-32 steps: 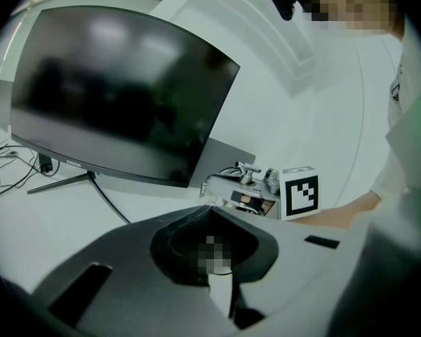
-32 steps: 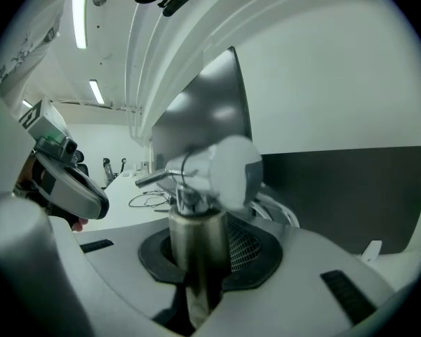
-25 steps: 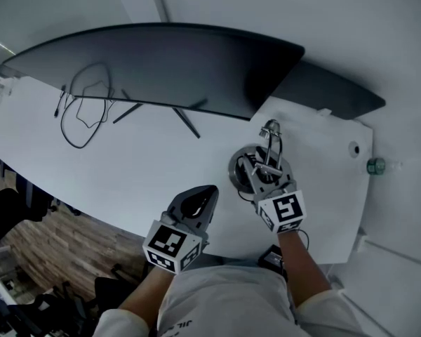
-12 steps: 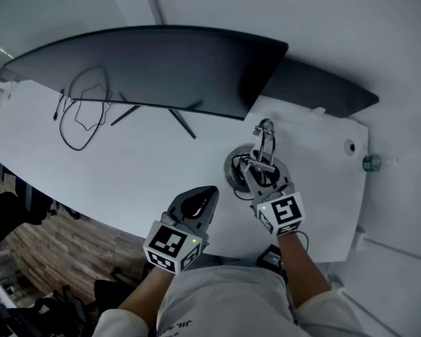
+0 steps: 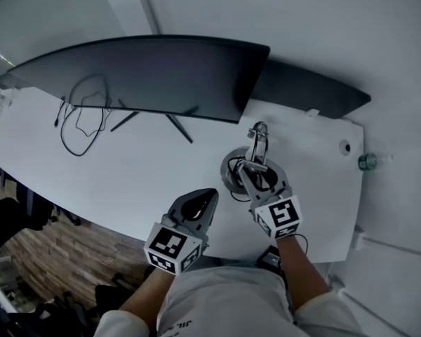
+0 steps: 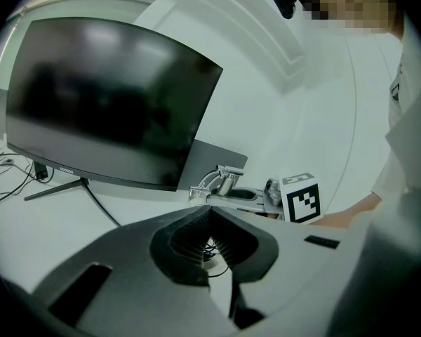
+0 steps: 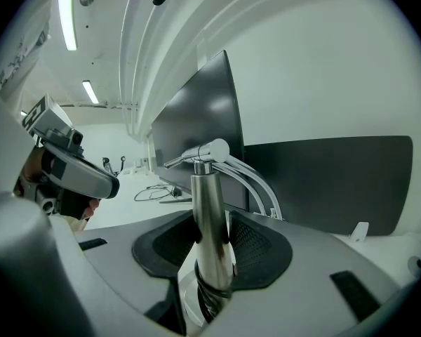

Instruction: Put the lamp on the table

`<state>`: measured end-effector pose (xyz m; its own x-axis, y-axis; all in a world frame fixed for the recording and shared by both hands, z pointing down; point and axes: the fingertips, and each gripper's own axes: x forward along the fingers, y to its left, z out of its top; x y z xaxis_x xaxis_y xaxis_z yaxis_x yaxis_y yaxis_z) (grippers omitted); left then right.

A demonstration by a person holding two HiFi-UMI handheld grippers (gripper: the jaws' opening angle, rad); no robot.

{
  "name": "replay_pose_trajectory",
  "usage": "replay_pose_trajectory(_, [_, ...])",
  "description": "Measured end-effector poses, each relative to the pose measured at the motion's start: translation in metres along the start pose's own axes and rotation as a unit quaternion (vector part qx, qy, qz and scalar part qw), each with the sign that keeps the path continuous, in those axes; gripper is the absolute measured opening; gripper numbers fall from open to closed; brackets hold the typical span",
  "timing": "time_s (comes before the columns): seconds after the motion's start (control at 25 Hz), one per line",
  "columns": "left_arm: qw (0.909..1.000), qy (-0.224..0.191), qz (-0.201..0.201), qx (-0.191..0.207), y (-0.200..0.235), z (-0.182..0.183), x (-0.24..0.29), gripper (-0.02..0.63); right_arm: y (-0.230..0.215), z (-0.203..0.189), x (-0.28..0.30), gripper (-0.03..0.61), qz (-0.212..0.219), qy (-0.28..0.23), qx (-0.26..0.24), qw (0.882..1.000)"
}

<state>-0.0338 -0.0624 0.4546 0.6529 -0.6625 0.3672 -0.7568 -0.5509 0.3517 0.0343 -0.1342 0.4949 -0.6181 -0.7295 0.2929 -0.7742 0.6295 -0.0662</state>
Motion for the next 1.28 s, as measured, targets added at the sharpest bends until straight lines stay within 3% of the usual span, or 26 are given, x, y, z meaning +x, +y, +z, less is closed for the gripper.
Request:
replay_pose_trajectory(1.0, [0.9993, -0.004, -0.031, 0.020, -0.035, 0.014, 0.012, -0.003, 0.012, 0.026, -0.059, 0.141, -0.019, 0.001, 0.014, 1.000])
replay_pose_trajectory(1.28, [0.9990, -0.006, -0.038, 0.024, -0.043, 0.019, 0.013, -0.003, 0.016, 0.058, -0.089, 0.079, -0.025, -0.033, 0.002, 0.999])
